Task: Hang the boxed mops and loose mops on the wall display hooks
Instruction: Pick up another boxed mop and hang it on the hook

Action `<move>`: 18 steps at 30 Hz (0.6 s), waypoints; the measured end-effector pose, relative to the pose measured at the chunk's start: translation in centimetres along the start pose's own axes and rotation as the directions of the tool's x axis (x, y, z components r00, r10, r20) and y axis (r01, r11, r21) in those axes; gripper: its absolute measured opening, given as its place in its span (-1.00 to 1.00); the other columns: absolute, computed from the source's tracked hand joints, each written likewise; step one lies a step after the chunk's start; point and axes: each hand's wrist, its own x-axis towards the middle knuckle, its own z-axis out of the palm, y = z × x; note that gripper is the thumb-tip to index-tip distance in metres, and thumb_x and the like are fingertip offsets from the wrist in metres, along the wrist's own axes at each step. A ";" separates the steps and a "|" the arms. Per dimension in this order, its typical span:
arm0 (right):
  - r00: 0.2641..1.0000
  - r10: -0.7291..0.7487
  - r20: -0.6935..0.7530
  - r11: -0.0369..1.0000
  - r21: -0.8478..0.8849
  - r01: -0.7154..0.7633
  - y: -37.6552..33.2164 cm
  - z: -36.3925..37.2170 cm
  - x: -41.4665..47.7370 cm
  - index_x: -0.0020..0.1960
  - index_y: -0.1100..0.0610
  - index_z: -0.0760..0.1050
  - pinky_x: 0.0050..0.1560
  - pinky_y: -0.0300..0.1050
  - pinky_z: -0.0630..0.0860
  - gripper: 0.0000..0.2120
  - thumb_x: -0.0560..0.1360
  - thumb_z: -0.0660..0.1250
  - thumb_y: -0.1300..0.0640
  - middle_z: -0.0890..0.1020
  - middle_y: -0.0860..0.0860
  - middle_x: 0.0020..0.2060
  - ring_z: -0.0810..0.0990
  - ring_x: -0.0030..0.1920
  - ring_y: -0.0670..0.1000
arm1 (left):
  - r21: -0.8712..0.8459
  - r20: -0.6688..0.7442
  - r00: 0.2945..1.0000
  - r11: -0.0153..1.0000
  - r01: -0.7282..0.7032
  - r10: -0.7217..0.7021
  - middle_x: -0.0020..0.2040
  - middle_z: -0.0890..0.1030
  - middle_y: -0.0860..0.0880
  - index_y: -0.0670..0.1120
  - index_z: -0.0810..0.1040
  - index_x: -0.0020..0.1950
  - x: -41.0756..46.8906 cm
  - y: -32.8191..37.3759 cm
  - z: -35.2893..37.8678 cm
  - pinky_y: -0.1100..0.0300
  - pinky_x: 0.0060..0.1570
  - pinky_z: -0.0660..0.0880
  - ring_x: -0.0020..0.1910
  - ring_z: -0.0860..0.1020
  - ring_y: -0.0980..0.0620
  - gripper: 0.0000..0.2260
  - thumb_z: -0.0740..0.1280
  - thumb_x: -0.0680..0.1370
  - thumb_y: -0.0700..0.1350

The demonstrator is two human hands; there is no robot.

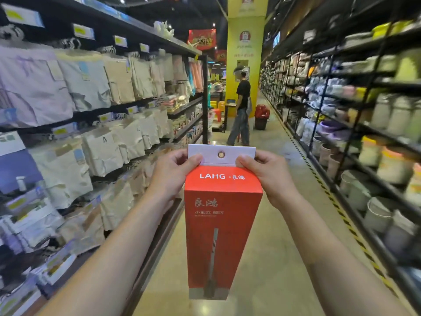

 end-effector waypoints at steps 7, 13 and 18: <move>0.984 -0.008 -0.177 0.998 -0.061 -0.003 0.9 -8.5 5.5 0.09 0.17 0.73 -0.29 -0.23 0.60 -0.87 0.56 0.49 0.17 0.78 -0.02 -0.24 0.70 -0.30 -0.10 | -0.080 0.170 0.985 0.996 0.028 -0.014 -0.19 0.76 0.04 -0.01 0.70 0.00 7.0 -0.1 10.6 0.34 -0.38 0.55 -0.30 0.71 0.16 -0.95 0.44 0.62 -0.07; 0.954 -0.024 -0.300 0.993 -0.119 -0.013 2.0 -15.2 10.1 0.06 0.14 0.74 -0.24 -0.20 0.65 -0.90 0.57 0.49 0.18 0.79 0.08 -0.14 0.73 -0.23 -0.04 | -0.160 0.329 0.944 0.983 0.090 -0.033 -0.15 0.76 -0.07 -0.08 0.70 -0.03 13.5 -1.4 19.7 0.05 -0.15 0.67 -0.17 0.74 -0.07 -0.92 0.46 0.61 -0.09; 0.902 -0.030 -0.430 0.983 -0.174 -0.051 2.7 -20.8 14.3 0.06 0.11 0.73 -0.23 -0.17 0.66 -0.90 0.57 0.48 0.15 0.79 0.04 -0.17 0.75 -0.23 -0.03 | -0.181 0.465 0.885 0.977 0.114 -0.017 -0.08 0.76 -0.14 -0.10 0.70 0.00 19.0 -1.4 27.9 -0.20 0.07 0.68 -0.07 0.75 -0.17 -0.87 0.47 0.60 -0.04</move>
